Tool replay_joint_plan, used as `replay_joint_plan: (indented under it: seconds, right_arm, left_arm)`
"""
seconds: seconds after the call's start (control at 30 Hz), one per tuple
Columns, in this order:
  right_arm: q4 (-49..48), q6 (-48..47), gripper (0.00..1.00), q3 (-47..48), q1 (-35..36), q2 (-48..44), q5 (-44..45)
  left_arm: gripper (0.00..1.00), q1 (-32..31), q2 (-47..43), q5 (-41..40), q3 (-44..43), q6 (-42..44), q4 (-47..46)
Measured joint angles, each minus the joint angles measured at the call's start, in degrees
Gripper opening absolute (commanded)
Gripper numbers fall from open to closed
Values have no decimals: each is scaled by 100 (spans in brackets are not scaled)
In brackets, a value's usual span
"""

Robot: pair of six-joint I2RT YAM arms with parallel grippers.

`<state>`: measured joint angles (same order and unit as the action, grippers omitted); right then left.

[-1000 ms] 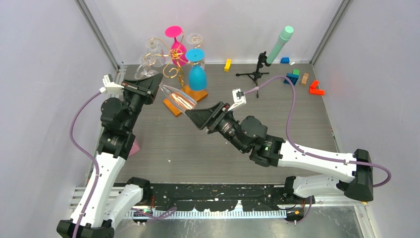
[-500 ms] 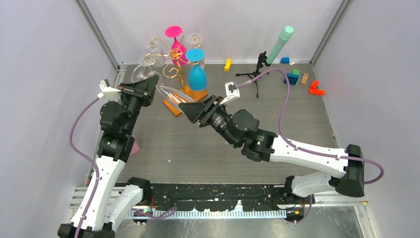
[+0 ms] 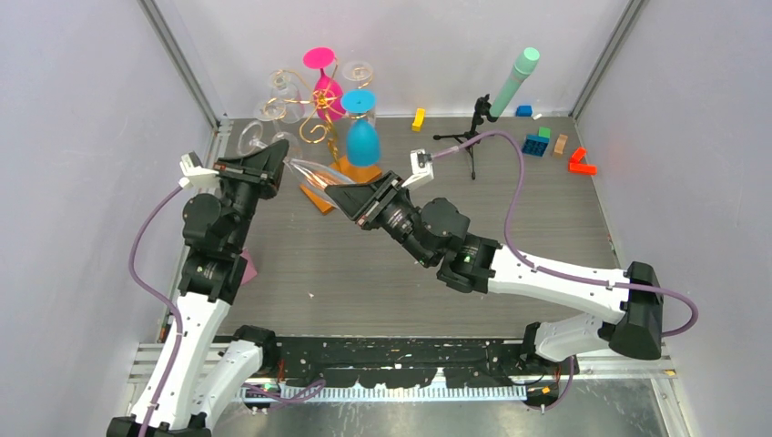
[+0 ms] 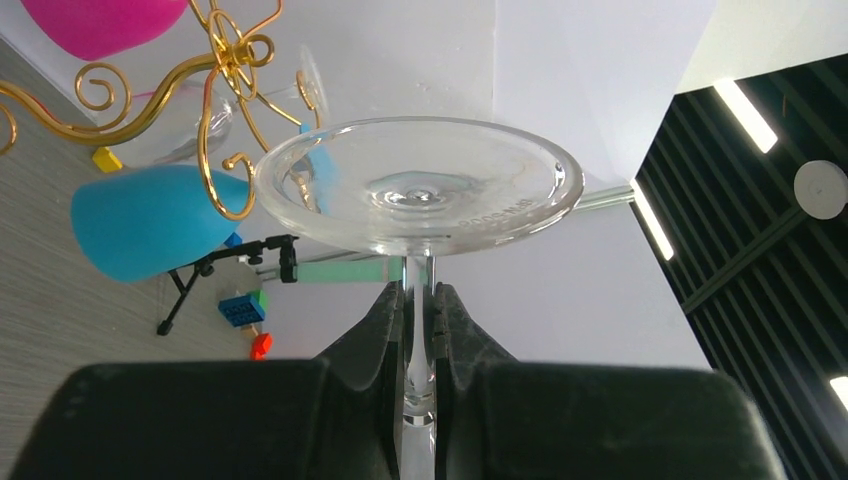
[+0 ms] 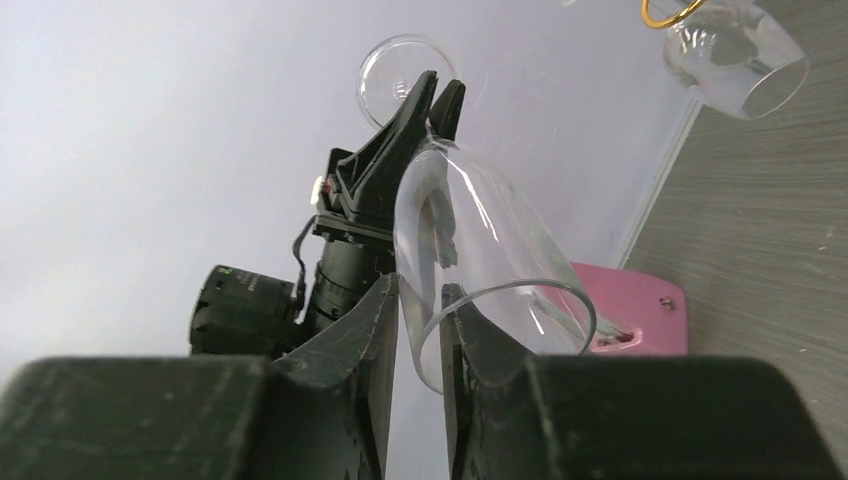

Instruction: Take the wine glass off the wine glass rack

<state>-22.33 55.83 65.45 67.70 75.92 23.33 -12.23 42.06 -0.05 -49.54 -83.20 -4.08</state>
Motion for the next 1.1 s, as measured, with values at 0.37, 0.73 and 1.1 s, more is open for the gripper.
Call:
replay_joint_plan:
  seconds: [0.37, 0.73, 1.1]
  right_arm:
    - [-339, 774, 0, -173, -302, 7, -365]
    - [-264, 621, 0, -474, -555, -225, -199]
    - [1281, 157, 0, -376, -914, -1045, -874]
  left_arm:
    - [44, -13, -11, 83, 201, -74, -48]
    - [87, -20, -291, 846, -92, 1202, 238]
    - [100, -24, -1394, 2015, -81, 3340, 260]
